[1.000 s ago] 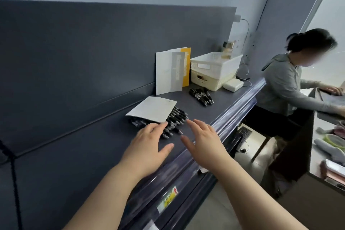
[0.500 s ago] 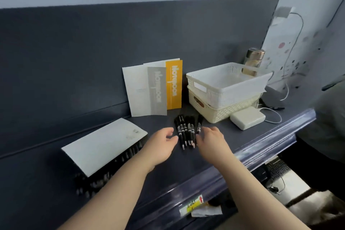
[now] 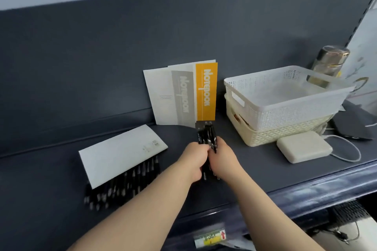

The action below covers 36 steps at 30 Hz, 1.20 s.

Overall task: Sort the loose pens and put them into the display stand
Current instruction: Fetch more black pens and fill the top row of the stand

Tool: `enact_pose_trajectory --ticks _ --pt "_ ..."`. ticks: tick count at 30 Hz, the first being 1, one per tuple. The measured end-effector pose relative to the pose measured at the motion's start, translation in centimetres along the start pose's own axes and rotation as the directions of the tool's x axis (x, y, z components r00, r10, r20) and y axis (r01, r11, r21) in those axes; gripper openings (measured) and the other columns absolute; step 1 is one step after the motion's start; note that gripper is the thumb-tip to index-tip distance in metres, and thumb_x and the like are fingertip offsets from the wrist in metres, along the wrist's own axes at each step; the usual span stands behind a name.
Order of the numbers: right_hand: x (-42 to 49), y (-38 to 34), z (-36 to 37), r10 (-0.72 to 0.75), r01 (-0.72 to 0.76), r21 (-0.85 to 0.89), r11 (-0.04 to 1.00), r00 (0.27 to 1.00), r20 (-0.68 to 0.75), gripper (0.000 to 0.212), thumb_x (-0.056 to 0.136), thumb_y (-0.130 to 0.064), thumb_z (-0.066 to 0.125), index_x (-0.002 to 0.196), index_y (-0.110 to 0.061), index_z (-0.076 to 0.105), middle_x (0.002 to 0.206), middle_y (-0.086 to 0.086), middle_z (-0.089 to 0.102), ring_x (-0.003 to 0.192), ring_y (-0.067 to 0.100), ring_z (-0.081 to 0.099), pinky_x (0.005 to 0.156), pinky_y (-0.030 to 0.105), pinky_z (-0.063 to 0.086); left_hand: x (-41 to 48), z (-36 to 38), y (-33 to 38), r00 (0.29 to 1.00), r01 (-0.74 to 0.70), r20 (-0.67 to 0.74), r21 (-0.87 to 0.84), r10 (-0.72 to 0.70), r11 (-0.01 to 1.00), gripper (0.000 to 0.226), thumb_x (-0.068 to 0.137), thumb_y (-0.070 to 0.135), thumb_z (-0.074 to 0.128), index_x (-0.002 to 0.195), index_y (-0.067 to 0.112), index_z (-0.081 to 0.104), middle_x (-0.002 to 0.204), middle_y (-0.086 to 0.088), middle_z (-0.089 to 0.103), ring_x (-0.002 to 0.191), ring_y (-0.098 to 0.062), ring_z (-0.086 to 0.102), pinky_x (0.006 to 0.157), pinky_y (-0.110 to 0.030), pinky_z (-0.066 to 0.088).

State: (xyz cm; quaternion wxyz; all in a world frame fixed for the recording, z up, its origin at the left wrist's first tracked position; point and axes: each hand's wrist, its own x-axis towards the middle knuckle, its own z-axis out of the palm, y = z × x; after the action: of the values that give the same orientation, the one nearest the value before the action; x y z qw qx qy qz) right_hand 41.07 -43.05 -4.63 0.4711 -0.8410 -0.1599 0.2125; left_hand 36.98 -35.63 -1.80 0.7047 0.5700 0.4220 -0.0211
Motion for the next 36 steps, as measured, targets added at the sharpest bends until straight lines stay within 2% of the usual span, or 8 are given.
enact_pose_trajectory --ticks 5,10,14,18,23,27,31,36 --pt "-3.0 -1.7 0.6 -0.217 0.222 0.203 0.954 0.975 -0.049 0.022 0.093 -0.013 0.045 0.107 -0.026 0.056 0.095 -0.012 0.066 0.086 -0.002 0.06 0.065 0.011 0.043 -2.6 -1.8 -0.5 0.997 -0.073 -0.002 -0.283 0.075 0.956 0.02 0.097 0.011 0.046 0.106 0.01 0.063 0.101 -0.011 0.069 0.093 -0.025 0.064 0.072 -0.034 0.051" --pt "-6.0 -5.2 4.7 -0.381 0.375 0.236 0.897 0.925 -0.022 0.025 0.093 -0.025 0.041 0.115 -0.03 0.052 0.11 0.002 0.059 0.102 0.01 0.058 0.087 0.032 0.05 -6.8 -7.4 -0.6 0.976 -0.182 0.031 -0.413 0.214 0.892 0.019 0.098 0.017 0.047 0.099 0.016 0.066 0.087 -0.003 0.073 0.084 -0.019 0.068 0.066 -0.031 0.051" --pt "-9.5 -9.1 9.5 -0.482 0.469 0.177 0.865 0.875 0.035 0.027 0.097 -0.022 0.039 0.121 -0.026 0.05 0.107 0.0 0.053 0.096 -0.004 0.047 0.078 0.013 0.04 -10.5 -14.3 -1.7 0.955 -0.268 -0.012 -0.463 0.297 0.845 0.016 0.097 0.02 0.048 0.096 0.017 0.065 0.081 -0.002 0.072 0.073 -0.017 0.068 0.051 -0.025 0.049" --pt "-14.5 -13.4 16.4 -0.55 0.536 0.127 0.834 0.826 0.126 0.022 0.098 -0.024 0.04 0.115 -0.023 0.054 0.099 0.0 0.046 0.088 0.004 0.05 0.075 0.004 0.037 -15.1 -22.8 -4.2 0.933 -0.35 -0.119 -0.508 0.339 0.787 0.018 0.096 0.019 0.051 0.104 0.015 0.067 0.091 -0.003 0.073 0.084 -0.017 0.07 0.066 -0.031 0.052" --pt "-23.1 -18.3 28.0 -0.599 0.592 0.114 0.798 0.758 0.258 0.027 0.097 -0.023 0.041 0.118 -0.017 0.057 0.1 0.0 0.046 0.102 0.014 0.046 0.094 0.027 0.04 -21.7 -35.8 -9.5 0.894 -0.447 -0.295 -0.535 0.337 0.717 0.018 0.096 0.018 0.051 0.105 0.014 0.067 0.091 -0.005 0.073 0.084 -0.019 0.069 0.068 -0.031 0.052" --pt "-30.7 -22.3 37.5 -0.583 0.551 0.209 0.808 0.695 0.42 0.032 0.094 -0.015 0.045 0.124 -0.019 0.057 0.108 0.0 0.05 0.094 -0.001 0.049 0.076 -0.001 0.035 -27.1 -46.2 -14.5 0.81 -0.561 -0.491 -0.495 0.32 0.663 0.02 0.097 0.015 0.047 0.093 0.014 0.067 0.084 -0.006 0.072 0.073 -0.017 0.07 0.056 -0.026 0.052" --pt "-37.0 -26.1 45.4 -0.595 0.528 0.298 0.796 0.589 0.547 0.025 0.088 -0.012 0.057 0.087 -0.037 0.062 0.082 -0.012 0.065 0.073 0.001 0.06 0.069 0.016 0.047 -31.9 -55.3 -18.8 0.704 -0.595 -0.669 -0.374 0.238 0.711 0.021 0.098 0.015 0.046 0.093 0.014 0.066 0.091 -0.013 0.072 0.081 -0.022 0.07 0.065 -0.031 0.053" --pt "-41.4 -30.3 53.9 -0.498 0.401 0.321 0.858 0.502 0.707 0.023 0.078 -0.009 0.071 0.09 -0.027 0.063 0.09 0.012 0.067 0.082 0.026 0.066 0.081 0.039 0.056 -36.4 -64.5 -22.5 0.604 -0.635 -0.78 -0.349 0.162 0.689 0.021 0.097 0.014 0.048 0.102 0.006 0.067 0.099 -0.018 0.071 0.094 -0.032 0.069 0.086 -0.046 0.054"
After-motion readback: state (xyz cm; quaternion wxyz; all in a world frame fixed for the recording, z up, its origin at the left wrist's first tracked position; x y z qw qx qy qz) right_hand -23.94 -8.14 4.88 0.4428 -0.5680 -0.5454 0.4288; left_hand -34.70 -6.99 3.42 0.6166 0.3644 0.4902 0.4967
